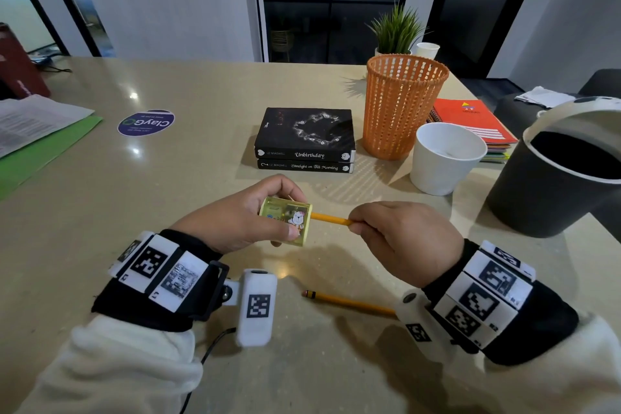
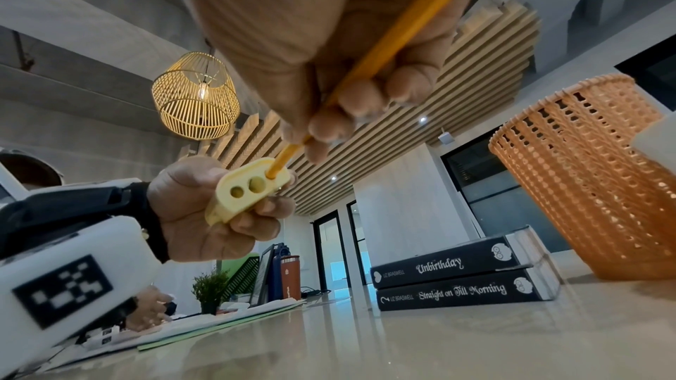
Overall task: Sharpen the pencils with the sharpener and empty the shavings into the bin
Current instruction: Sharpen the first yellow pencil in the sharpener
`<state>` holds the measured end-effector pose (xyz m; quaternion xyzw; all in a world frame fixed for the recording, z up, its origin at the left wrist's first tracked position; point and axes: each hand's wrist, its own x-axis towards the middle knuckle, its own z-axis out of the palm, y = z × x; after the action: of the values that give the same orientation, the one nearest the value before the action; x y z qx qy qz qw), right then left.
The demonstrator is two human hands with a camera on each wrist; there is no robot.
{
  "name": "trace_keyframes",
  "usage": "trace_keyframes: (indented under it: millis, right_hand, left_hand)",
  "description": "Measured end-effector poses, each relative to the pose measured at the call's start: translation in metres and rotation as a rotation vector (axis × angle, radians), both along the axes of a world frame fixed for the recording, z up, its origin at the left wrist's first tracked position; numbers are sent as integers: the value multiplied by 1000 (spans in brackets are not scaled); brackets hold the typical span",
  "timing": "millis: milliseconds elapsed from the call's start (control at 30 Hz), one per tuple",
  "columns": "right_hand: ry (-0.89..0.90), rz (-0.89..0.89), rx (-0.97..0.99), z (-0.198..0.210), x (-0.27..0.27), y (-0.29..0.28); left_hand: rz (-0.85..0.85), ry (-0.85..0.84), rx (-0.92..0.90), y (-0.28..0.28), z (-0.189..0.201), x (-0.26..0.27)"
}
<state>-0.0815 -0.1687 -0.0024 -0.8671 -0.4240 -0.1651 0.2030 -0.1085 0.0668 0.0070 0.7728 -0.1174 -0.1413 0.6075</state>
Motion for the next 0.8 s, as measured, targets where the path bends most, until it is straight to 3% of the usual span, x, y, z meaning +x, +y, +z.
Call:
trace_keyframes:
  millis: [200,367,800]
  right_hand:
    - [109,-21,-50,3,-3,2]
    - [3,-16,15,2,-2,3]
    - [-129,-119,-131,4,4,7]
  left_hand:
    - [30,46,-17,0,-5,1]
    - [49,54,-12,-2,-7,3]
    - [76,74,-72,-7,-6,7]
